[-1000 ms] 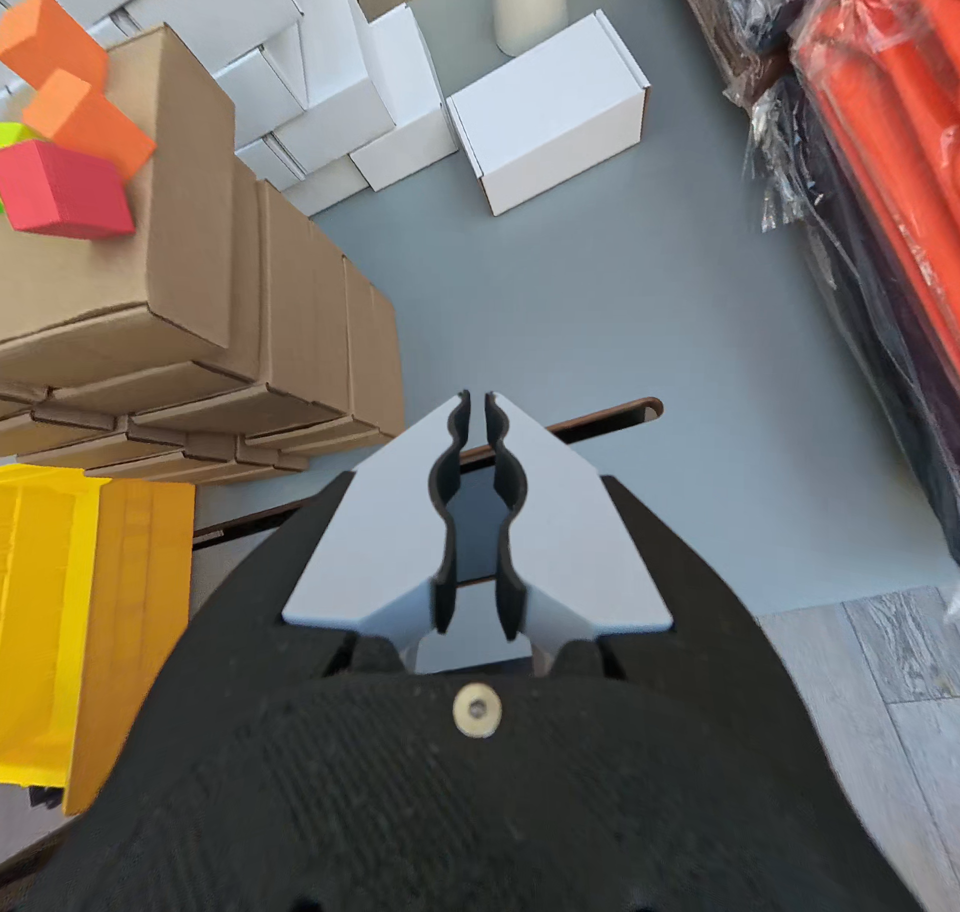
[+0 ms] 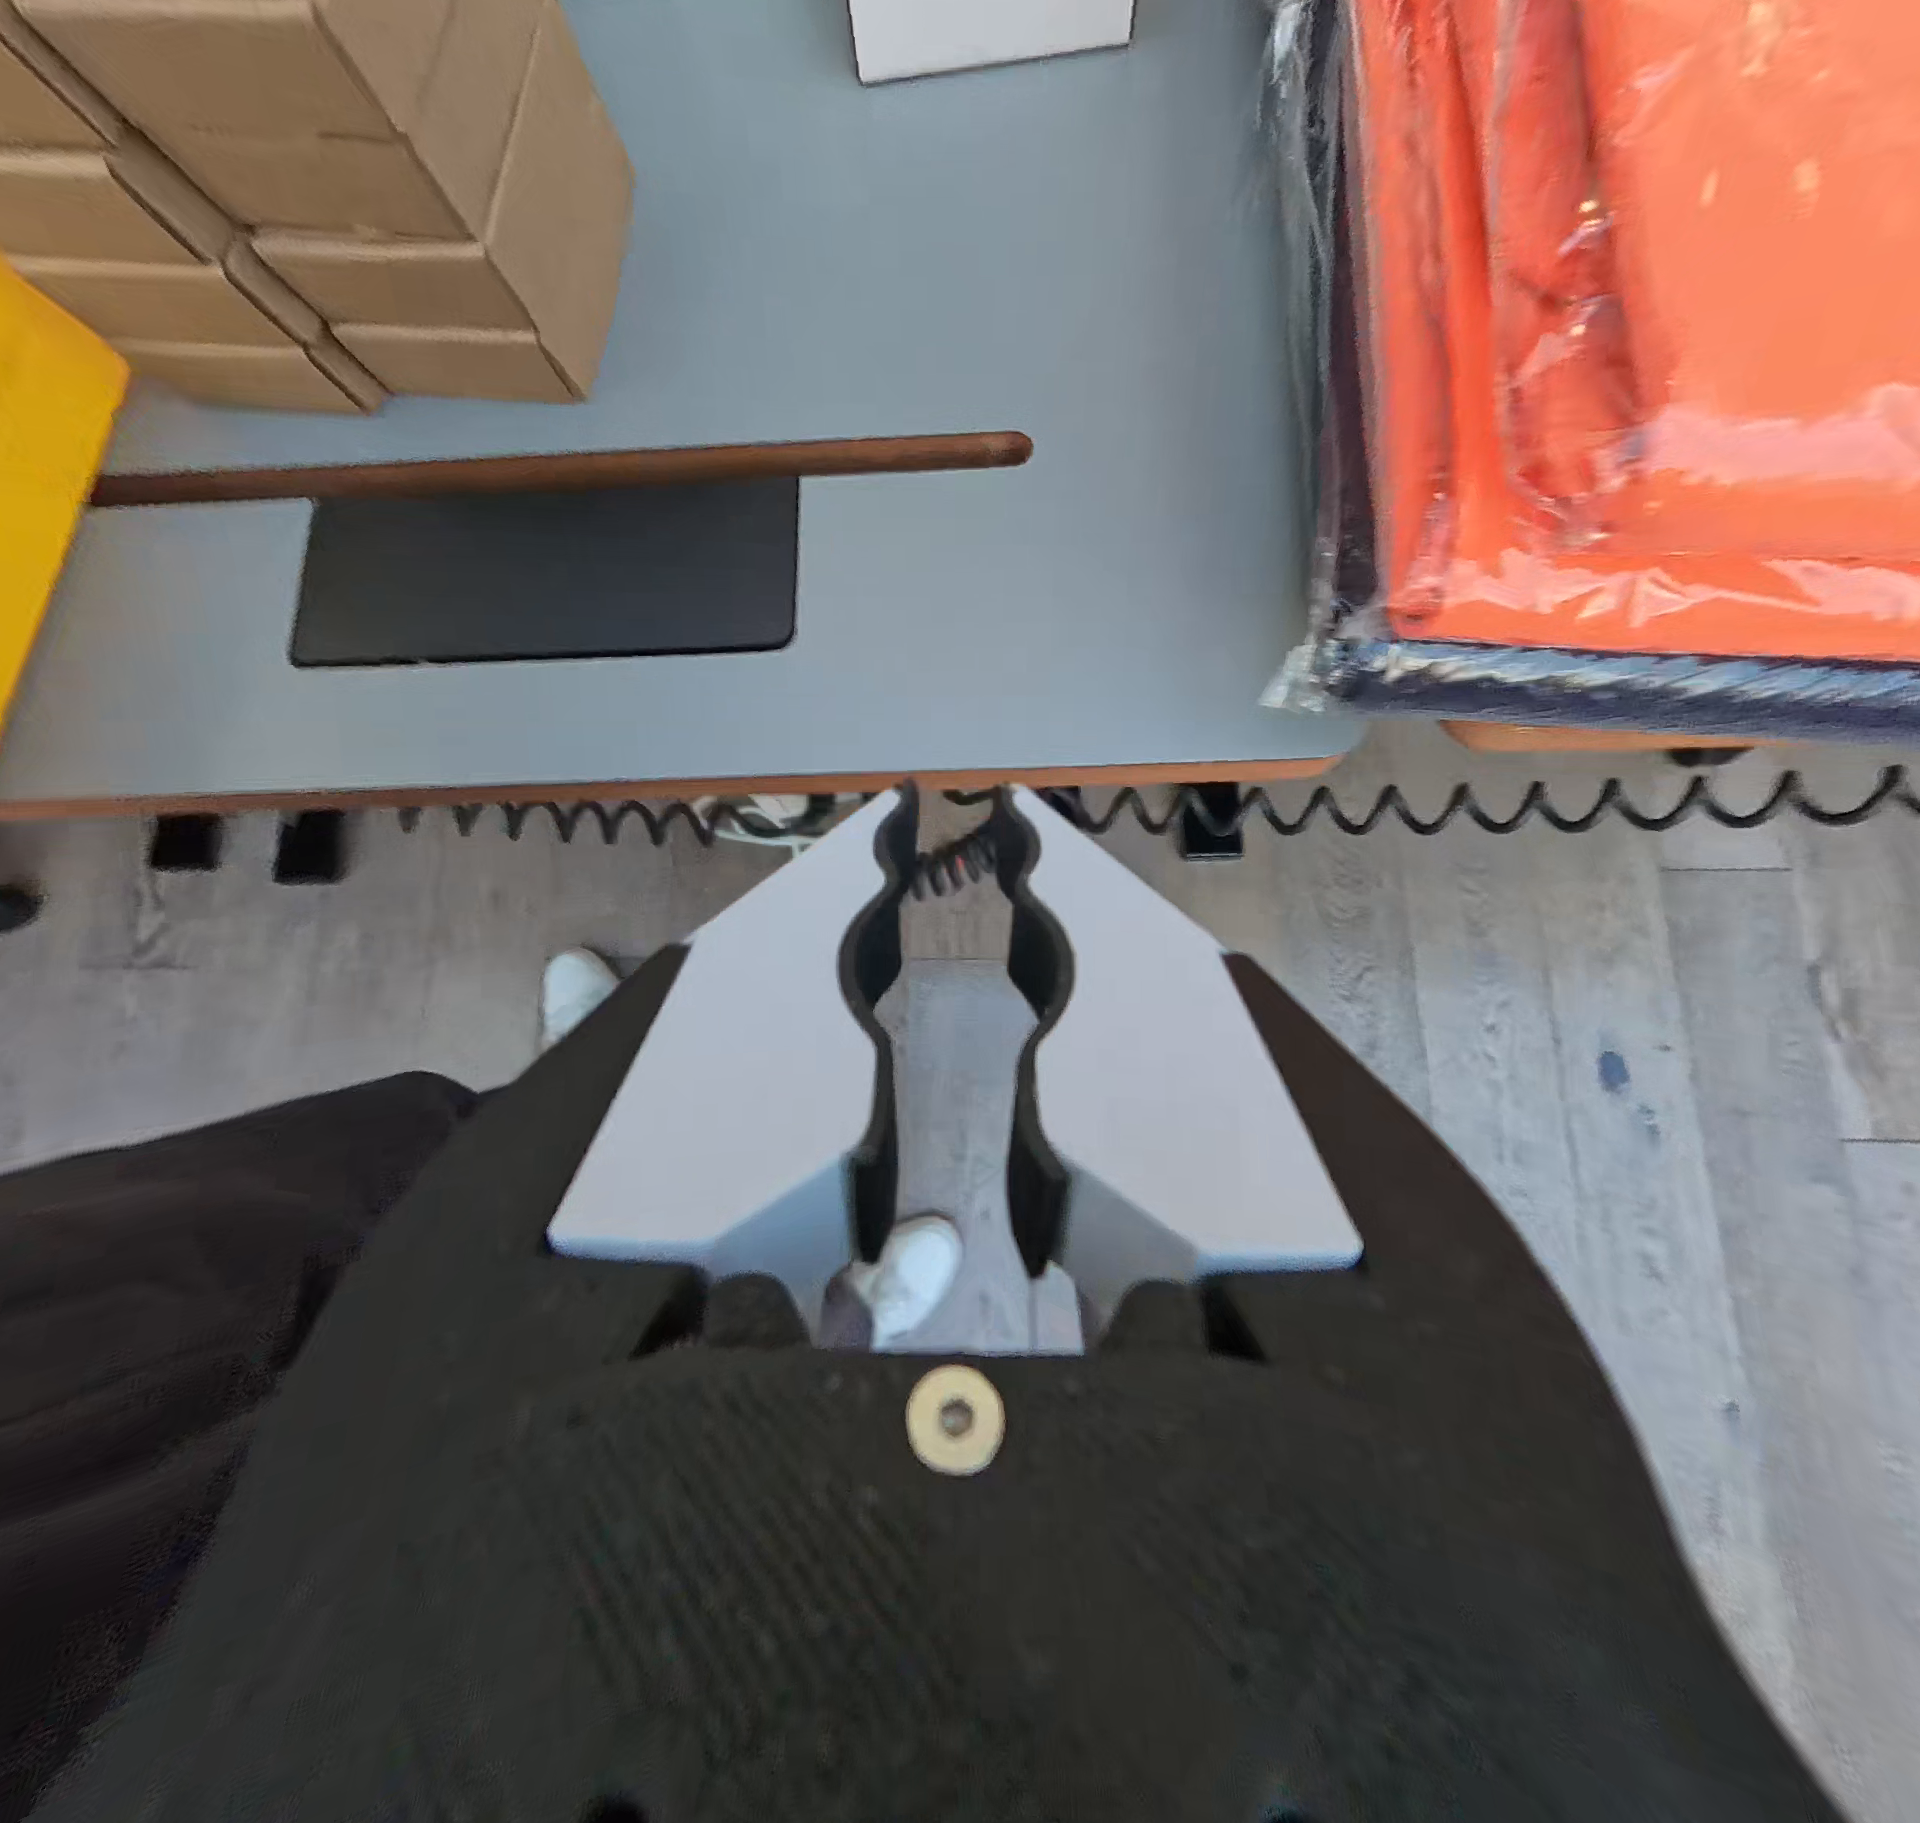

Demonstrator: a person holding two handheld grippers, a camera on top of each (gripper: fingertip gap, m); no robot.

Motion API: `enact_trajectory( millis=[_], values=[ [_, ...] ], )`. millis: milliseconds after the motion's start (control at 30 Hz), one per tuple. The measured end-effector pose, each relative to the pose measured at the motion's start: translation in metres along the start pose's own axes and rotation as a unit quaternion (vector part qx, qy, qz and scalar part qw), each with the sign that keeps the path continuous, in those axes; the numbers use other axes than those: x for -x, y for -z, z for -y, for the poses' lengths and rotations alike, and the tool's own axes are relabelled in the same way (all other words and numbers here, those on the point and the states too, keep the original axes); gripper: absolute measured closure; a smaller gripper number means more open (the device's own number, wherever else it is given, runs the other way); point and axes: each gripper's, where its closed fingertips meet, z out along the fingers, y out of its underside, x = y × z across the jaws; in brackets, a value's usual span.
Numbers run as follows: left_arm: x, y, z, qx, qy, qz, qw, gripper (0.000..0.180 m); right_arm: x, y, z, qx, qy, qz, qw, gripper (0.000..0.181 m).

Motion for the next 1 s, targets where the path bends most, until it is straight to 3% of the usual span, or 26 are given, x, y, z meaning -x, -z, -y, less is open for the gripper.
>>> enact_trajectory(
  millis=[133, 267, 433, 533, 600, 667, 767, 833, 867, 933, 1000],
  values=[
    [-0.029, -0.043, -0.053, -0.012, 0.019, 0.026, 0.999, 0.148, -0.060, 0.031, -0.036, 0.001, 0.089, -0.042, 0.995, 0.168],
    [-0.052, -0.092, -0.087, 0.038, 0.041, 0.022, 0.998, 0.147, -0.107, 0.068, -0.083, 0.006, 0.071, -0.078, 0.994, 0.165],
    [-0.078, -0.161, -0.111, 0.150, -0.026, 0.022, 0.988, 0.146, -0.138, 0.106, -0.146, -0.020, -0.009, -0.116, 0.993, 0.163],
    [-0.075, -0.199, -0.161, 0.268, -0.084, 0.029, 0.959, 0.140, -0.152, 0.122, -0.180, -0.008, -0.045, -0.155, 0.987, 0.160],
    [-0.060, -0.222, -0.215, 0.368, -0.150, 0.047, 0.917, 0.129, -0.157, 0.133, -0.195, -0.010, -0.073, -0.174, 0.982, 0.158],
    [-0.037, -0.243, -0.279, 0.460, -0.242, 0.054, 0.853, 0.123, -0.160, 0.143, -0.215, -0.003, -0.100, -0.191, 0.976, 0.157],
    [0.026, -0.262, -0.384, 0.568, -0.401, 0.069, 0.715, 0.114, -0.163, 0.154, -0.256, 0.013, -0.144, -0.228, 0.963, 0.158],
    [0.093, -0.256, -0.457, 0.636, -0.455, 0.083, 0.617, 0.110, -0.161, 0.153, -0.293, 0.032, -0.187, -0.252, 0.949, 0.157],
    [0.131, -0.250, -0.492, 0.660, -0.464, 0.090, 0.584, 0.108, -0.158, 0.149, -0.314, 0.041, -0.213, -0.262, 0.941, 0.157],
    [0.218, -0.249, -0.552, 0.683, -0.470, 0.111, 0.548, 0.109, -0.148, 0.136, -0.361, 0.056, -0.266, -0.277, 0.921, 0.156],
    [0.319, -0.266, -0.600, 0.663, -0.458, 0.158, 0.571, 0.121, -0.134, 0.115, -0.414, 0.064, -0.324, -0.285, 0.900, 0.155]
  ],
)
